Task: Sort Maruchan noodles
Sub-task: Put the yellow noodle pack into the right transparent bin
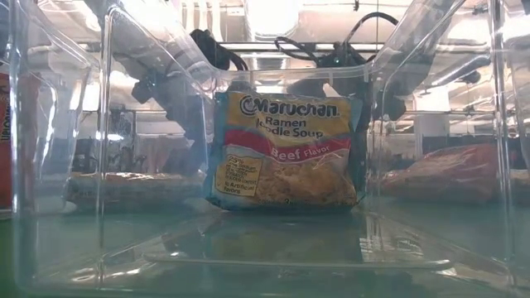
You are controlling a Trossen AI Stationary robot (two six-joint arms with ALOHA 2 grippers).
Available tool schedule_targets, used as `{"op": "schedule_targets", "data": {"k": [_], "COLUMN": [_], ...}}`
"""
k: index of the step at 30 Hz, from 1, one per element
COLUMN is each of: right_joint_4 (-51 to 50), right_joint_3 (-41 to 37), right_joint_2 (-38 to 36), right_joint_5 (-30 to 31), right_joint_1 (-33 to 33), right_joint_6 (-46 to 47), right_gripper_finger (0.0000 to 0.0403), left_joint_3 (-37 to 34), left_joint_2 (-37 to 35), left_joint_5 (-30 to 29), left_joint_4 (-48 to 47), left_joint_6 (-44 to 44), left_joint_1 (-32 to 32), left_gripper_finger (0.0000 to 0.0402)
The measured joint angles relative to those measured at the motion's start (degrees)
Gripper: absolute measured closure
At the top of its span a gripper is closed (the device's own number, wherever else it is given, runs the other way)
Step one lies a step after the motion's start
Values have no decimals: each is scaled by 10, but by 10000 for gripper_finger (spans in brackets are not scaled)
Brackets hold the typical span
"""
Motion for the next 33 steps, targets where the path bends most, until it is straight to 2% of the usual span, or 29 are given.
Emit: {"op": "schedule_targets", "data": {"k": [14,33], "right_joint_4": [3,2], "right_joint_3": [0,0], "right_joint_2": [0,-5], "right_joint_5": [-1,-18], "right_joint_1": [0,-1], "right_joint_6": [-12,-30], "right_gripper_finger": [301,305], "left_joint_3": [0,0], "left_joint_2": [0,-25], "left_joint_5": [-22,-43], "left_joint_4": [13,55], "left_joint_6": [-5,-5], "left_joint_1": [0,21], "left_gripper_finger": [328,328]}}
